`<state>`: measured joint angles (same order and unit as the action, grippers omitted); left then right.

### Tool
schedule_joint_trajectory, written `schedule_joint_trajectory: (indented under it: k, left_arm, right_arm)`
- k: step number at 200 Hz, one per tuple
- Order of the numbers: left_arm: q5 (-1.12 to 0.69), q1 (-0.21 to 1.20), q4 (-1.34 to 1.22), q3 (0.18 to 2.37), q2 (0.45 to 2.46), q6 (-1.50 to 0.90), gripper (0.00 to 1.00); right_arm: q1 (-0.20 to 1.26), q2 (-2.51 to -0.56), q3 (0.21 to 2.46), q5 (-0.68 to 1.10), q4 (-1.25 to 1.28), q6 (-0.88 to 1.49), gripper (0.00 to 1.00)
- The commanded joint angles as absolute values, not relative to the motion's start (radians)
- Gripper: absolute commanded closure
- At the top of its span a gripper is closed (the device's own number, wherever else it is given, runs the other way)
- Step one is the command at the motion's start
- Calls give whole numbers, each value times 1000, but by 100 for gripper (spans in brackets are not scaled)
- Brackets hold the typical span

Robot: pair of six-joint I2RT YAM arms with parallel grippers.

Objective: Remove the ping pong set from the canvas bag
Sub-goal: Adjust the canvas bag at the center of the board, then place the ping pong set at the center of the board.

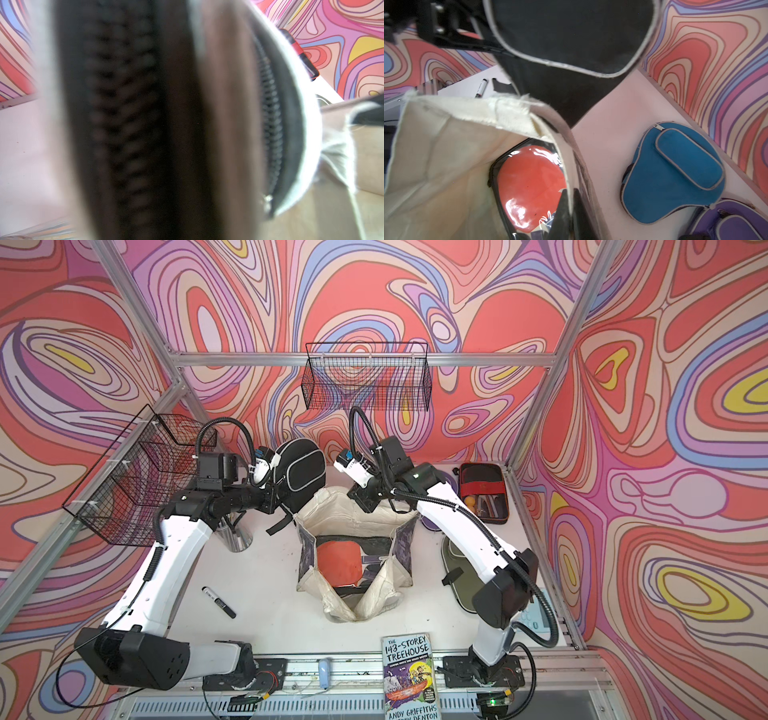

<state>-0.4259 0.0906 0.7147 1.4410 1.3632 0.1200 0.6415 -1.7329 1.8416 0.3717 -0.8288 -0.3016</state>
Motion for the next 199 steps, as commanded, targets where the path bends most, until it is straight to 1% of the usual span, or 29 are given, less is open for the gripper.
schedule_joint_trajectory:
  k: [1,67,87,128,169,188,199]
  left_arm:
    - [-470,91,632,1435,1388,134,100]
    - [-503,88,600,1453,1514,151,100]
    - [-520,85,591,1456,1556,151,100]
    - [-580,83,604,1487,1661,157,100]
    - [-594,83,656,1570,1807,148,100]
    - [-607,65,602,1581,1878,109,100]
    - [-600,62,620,1620,1928,114,100]
  right_arm:
    - [688,-1678,1727,386,-778,-292,100]
    - [854,-1567,1371,314,-642,-189,100]
    - [906,-1507,1240,306,-560,-173,100]
    - [922,-1390,1020,289,-395,-76,100]
    - [923,-1380,1004,251,-406,-76,100]
    - [923,-1399,1022,258,-419,-90,100]
    - [923,-1407,1028,264,-426,-97,100]
